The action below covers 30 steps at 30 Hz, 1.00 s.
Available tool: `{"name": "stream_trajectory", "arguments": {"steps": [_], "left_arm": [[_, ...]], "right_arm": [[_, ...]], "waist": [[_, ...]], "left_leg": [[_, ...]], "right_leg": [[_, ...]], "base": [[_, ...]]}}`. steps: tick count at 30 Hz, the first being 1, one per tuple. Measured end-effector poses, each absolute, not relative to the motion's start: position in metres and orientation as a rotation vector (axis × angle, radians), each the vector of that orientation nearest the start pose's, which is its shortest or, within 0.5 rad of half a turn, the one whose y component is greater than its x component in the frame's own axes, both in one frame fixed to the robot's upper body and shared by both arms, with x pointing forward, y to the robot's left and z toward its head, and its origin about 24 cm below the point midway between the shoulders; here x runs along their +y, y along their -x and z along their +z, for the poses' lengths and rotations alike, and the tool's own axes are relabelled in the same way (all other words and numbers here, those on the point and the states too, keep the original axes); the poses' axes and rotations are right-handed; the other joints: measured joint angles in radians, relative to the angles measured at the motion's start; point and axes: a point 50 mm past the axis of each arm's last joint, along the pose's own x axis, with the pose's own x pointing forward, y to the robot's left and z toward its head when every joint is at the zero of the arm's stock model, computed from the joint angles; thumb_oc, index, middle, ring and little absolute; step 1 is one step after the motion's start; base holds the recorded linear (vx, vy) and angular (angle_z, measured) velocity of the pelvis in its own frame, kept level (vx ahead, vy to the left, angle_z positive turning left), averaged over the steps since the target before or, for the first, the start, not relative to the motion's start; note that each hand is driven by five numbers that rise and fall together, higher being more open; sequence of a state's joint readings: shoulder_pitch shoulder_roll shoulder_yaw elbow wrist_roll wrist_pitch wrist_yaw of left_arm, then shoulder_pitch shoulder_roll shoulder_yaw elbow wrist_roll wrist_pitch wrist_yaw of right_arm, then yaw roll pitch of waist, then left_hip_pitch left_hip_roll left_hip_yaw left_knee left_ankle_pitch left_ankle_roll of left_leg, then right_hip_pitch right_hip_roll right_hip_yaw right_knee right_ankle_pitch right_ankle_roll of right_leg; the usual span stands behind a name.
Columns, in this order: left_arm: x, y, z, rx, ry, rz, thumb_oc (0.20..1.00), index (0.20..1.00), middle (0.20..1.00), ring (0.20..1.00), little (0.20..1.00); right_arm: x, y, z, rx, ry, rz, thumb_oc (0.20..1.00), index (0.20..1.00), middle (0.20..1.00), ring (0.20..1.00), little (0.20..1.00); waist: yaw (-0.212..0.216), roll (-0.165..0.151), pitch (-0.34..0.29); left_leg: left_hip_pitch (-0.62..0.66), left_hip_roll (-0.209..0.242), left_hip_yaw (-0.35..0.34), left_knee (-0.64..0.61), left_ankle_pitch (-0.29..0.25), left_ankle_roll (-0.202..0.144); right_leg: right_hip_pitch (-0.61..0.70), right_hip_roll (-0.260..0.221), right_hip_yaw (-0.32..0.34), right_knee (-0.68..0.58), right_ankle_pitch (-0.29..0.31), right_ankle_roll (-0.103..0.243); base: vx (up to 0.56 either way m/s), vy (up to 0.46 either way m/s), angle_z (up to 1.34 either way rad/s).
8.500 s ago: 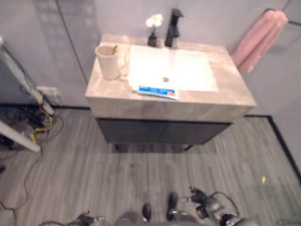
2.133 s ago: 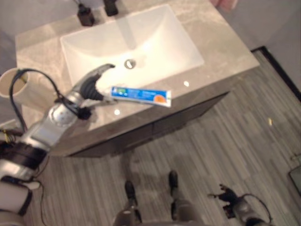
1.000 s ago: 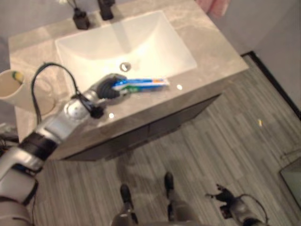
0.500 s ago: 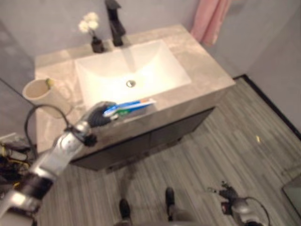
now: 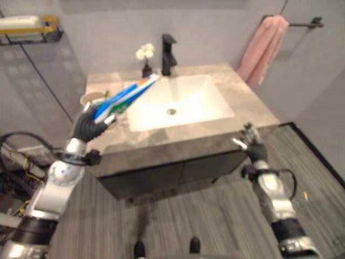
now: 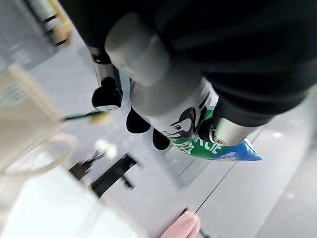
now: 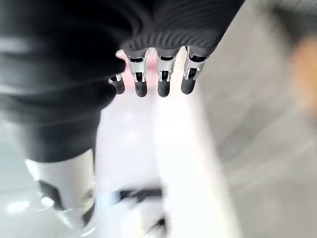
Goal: Put brush and paste in cup on sink, flatten towel.
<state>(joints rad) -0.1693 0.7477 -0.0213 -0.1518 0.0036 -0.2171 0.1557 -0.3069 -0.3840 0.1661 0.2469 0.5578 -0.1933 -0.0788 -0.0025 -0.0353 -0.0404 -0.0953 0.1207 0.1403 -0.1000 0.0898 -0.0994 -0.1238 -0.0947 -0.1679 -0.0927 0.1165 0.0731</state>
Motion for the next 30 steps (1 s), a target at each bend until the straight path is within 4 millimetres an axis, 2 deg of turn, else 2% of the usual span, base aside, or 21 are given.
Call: {"name": "stream_trajectory", "arguments": {"steps": [4, 5, 7, 11, 15, 23, 30], "left_arm": [[0.222, -0.27, 0.19, -0.617, -0.632, -0.016, 0.2, 0.2, 0.2, 0.2, 0.2], [0.217, -0.272, 0.194, -0.638, -0.598, -0.023, 0.2, 0.2, 0.2, 0.2, 0.2], [0.209, -0.275, 0.198, -0.661, -0.572, -0.054, 0.2, 0.2, 0.2, 0.2, 0.2], [0.197, -0.273, 0.199, -0.679, -0.513, -0.101, 0.2, 0.2, 0.2, 0.2, 0.2], [0.193, -0.274, 0.199, -0.683, -0.45, -0.113, 0.2, 0.2, 0.2, 0.2, 0.2], [0.188, -0.274, 0.195, -0.658, -0.356, -0.155, 0.2, 0.2, 0.2, 0.2, 0.2], [0.185, -0.275, 0.193, -0.634, -0.304, -0.217, 0.2, 0.2, 0.2, 0.2, 0.2]], "right_arm": [[-0.134, -0.322, 0.105, -0.199, -0.441, 0.213, 1.0, 1.0, 1.0, 1.0, 1.0], [-0.111, -0.324, 0.112, -0.2, -0.519, 0.285, 1.0, 1.0, 1.0, 1.0, 1.0], [-0.086, -0.325, 0.122, -0.193, -0.58, 0.388, 1.0, 1.0, 1.0, 1.0, 1.0], [-0.059, -0.325, 0.152, -0.254, -0.639, 0.527, 1.0, 1.0, 1.0, 1.0, 1.0], [-0.04, -0.323, 0.169, -0.278, -0.706, 0.611, 1.0, 1.0, 1.0, 1.0, 1.0], [-0.023, -0.322, 0.188, -0.295, -0.769, 0.708, 1.0, 1.0, 1.0, 1.0, 1.0], [-0.011, -0.321, 0.213, -0.351, -0.787, 0.77, 1.0, 1.0, 1.0, 1.0, 1.0]], "waist": [[0.016, 0.006, 0.0], [0.028, 0.01, 0.0], [0.048, 0.013, -0.001], [0.07, 0.023, -0.006], [0.074, 0.025, -0.007], [0.093, 0.025, -0.01], [0.101, 0.024, -0.011]], "left_leg": [[0.032, 0.0, -0.016, 0.0, -0.002, 0.001], [0.034, 0.0, -0.017, 0.0, -0.003, 0.002], [0.038, 0.0, -0.018, 0.0, -0.003, 0.002], [0.042, -0.007, -0.021, 0.0, -0.008, 0.008], [0.039, -0.01, -0.031, 0.0, -0.009, 0.01], [0.026, -0.011, -0.046, 0.0, -0.005, 0.005], [0.025, -0.012, -0.049, 0.0, -0.005, 0.005]], "right_leg": [[0.043, 0.0, -0.016, 0.0, -0.012, -0.001], [0.047, -0.001, -0.017, 0.0, -0.013, -0.001], [0.051, -0.002, -0.021, 0.0, -0.014, -0.002], [0.057, -0.01, -0.024, 0.0, -0.02, 0.001], [0.06, -0.013, -0.036, 0.0, -0.02, 0.001], [0.056, -0.014, -0.047, 0.0, -0.022, 0.001], [0.057, -0.013, -0.049, 0.0, -0.024, 0.004]], "base": [[-0.01, 0.023, 0.13], [0.0, 0.013, 0.05], [0.0, 0.008, 0.02], [0.0, 0.013, 0.04], [0.01, 0.007, 0.05], [0.0, 0.005, 0.05], [0.0, 0.0, 0.0]]}}
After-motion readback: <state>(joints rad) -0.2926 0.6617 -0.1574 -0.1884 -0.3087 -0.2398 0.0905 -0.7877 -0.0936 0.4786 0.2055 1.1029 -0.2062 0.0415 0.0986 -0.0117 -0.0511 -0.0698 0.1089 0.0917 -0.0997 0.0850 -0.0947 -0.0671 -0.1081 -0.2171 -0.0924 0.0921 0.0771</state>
